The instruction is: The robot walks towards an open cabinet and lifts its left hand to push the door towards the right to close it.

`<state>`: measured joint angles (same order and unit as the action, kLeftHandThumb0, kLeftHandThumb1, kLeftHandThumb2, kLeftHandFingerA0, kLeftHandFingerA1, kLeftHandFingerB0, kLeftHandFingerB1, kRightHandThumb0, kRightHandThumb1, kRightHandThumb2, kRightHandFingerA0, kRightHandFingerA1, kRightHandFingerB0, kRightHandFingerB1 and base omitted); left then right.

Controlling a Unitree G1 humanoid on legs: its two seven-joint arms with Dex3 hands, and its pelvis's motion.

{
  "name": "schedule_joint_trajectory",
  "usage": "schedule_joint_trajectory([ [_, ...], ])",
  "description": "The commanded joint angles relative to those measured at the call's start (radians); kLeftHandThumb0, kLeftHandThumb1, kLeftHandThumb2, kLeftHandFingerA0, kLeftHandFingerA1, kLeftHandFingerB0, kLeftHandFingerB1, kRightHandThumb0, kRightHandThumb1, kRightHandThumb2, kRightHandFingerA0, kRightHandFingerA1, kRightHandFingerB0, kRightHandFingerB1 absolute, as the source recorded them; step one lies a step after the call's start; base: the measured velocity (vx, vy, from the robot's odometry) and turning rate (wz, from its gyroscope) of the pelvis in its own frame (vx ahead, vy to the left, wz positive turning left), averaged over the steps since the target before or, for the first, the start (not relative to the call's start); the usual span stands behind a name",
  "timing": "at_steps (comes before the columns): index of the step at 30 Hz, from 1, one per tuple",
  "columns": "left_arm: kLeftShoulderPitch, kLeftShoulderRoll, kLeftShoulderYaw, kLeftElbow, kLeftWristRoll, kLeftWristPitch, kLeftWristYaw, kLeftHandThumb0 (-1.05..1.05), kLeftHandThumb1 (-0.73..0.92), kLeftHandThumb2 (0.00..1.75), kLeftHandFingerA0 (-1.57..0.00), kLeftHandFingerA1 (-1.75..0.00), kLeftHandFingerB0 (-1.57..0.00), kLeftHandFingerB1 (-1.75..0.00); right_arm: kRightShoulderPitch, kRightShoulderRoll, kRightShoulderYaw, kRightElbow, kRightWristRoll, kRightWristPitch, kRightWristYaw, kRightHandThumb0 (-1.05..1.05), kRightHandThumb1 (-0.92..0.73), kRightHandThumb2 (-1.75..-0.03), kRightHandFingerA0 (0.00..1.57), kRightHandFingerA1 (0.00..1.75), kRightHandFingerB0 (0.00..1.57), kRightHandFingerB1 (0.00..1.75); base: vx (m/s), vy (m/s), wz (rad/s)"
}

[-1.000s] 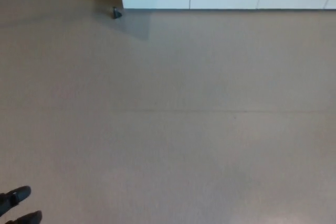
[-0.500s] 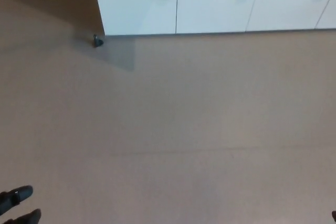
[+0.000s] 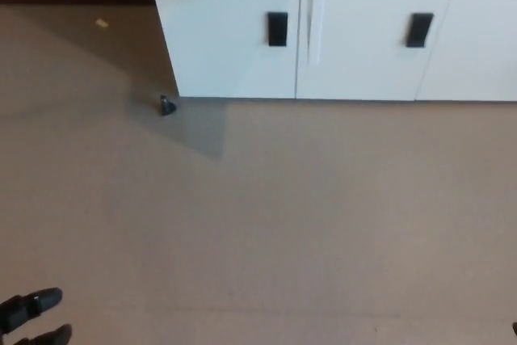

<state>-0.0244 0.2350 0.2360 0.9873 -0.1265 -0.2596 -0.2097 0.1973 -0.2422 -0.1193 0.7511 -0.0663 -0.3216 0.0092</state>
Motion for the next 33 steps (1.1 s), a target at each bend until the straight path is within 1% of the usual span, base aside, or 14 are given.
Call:
schedule_joint_trajectory([
  [1,-0.001,0.02,0.001,0.004,0.01,-0.011,0.012,-0.24,0.57,0.57,-0.69,-0.48,-0.61,-0.48,0.005,-0.008,0.01,0.01,-0.018,-0.001,-0.017,-0.32,-0.68,-0.6,0.6,0.44,0.48,0.39,0.34,-0.09,-0.09],
  [8,-0.012,0.025,-0.004,0.012,0.014,-0.02,0.003,-0.25,0.58,0.57,-0.66,-0.47,-0.59,-0.47,-0.008,-0.013,0.013,0.015,-0.023,-0.002,-0.024,-0.32,-0.68,-0.6,0.61,0.45,0.48,0.4,0.38,-0.04,-0.26],
  [9,-0.011,0.026,-0.007,0.013,0.016,-0.027,0.004,-0.25,0.58,0.57,-0.69,-0.48,-0.61,-0.47,-0.014,-0.014,0.016,0.032,-0.026,-0.012,-0.027,-0.32,-0.68,-0.59,0.61,0.45,0.5,0.4,0.41,0.131,0.15],
  [10,-0.009,0.028,-0.013,0.014,0.024,-0.033,0.008,-0.34,0.47,0.8,-0.64,-0.61,-0.52,-0.57,-0.015,-0.016,0.019,0.038,-0.031,-0.017,-0.03,-0.33,-0.68,-0.59,0.64,0.46,0.52,0.4,0.49,0.152,0.29],
  [12,-0.007,0.031,-0.021,0.016,0.033,-0.039,0.013,-0.34,0.47,0.8,-0.64,-0.61,-0.52,-0.57,-0.016,-0.019,0.023,0.044,-0.035,-0.023,-0.033,-0.33,-0.68,-0.59,0.64,0.46,0.52,0.4,0.54,0.173,-0.34],
  [14,-0.005,0.03,-0.019,0.019,0.026,-0.046,0.008,-0.34,0.46,0.79,-0.66,-0.62,-0.53,-0.58,-0.013,-0.02,0.028,0.044,-0.039,-0.026,-0.038,-0.32,-0.68,-0.59,0.64,0.46,0.52,0.41,0.47,0.188,0.02],
  [21,-0.001,0.027,-0.027,0.013,0.024,-0.05,0.012,-0.32,0.47,0.81,-0.66,-0.63,-0.56,-0.59,-0.019,-0.022,0.028,0.061,-0.034,-0.037,-0.03,-0.3,-0.69,-0.6,0.61,0.46,0.5,0.41,0.4,0.126,0.12],
  [22,-0.001,0.026,-0.027,0.015,0.024,-0.054,0.009,-0.26,0.56,0.56,-0.71,-0.48,-0.64,-0.48,-0.018,-0.023,0.029,0.06,-0.037,-0.036,-0.031,-0.32,-0.7,-0.59,0.64,0.46,0.52,0.41,0.12,-0.177,0.2],
  [23,-0.001,0.026,-0.027,0.016,0.023,-0.058,0.007,-0.26,0.56,0.56,-0.71,-0.48,-0.64,-0.48,-0.019,-0.024,0.03,0.06,-0.039,-0.036,-0.031,-0.32,-0.7,-0.59,0.64,0.46,0.52,0.41,0.12,-0.177,0.2],
  [24,0.002,0.027,-0.029,0.013,0.025,-0.062,0.007,-0.3,0.57,0.56,-0.71,-0.47,-0.63,-0.47,-0.019,-0.023,0.031,0.061,-0.039,-0.036,-0.03,-0.32,-0.69,-0.59,0.64,0.46,0.51,0.4,0.19,-0.189,-0.3],
  [28,0.006,0.029,-0.036,0.006,0.031,-0.059,0.014,-0.29,0.57,0.56,-0.72,-0.47,-0.64,-0.47,-0.021,-0.024,0.035,0.068,-0.041,-0.044,-0.033,-0.32,-0.68,-0.6,0.63,0.46,0.51,0.41,0.23,-0.185,0.13],
  [29,0.008,0.031,-0.039,0.005,0.032,-0.063,0.01,-0.36,0.48,0.8,-0.66,-0.62,-0.55,-0.58,-0.021,-0.025,0.037,0.069,-0.044,-0.044,-0.035,-0.33,-0.68,-0.6,0.63,0.46,0.51,0.41,0.15,-0.143,-0.03],
  [32,0.005,0.034,-0.042,0.002,0.034,-0.066,0.006,-0.34,0.47,0.81,-0.66,-0.62,-0.57,-0.59,-0.034,-0.028,0.045,0.078,-0.057,-0.041,-0.043,-0.33,-0.68,-0.6,0.64,0.47,0.51,0.41,0.14,-0.092,0.0],
  [33,0.005,0.034,-0.043,0.004,0.034,-0.068,0.003,-0.29,0.58,0.56,-0.7,-0.47,-0.65,-0.47,-0.034,-0.027,0.047,0.075,-0.059,-0.037,-0.044,-0.33,-0.69,-0.6,0.63,0.45,0.52,0.4,0.16,-0.047,-0.03],
])
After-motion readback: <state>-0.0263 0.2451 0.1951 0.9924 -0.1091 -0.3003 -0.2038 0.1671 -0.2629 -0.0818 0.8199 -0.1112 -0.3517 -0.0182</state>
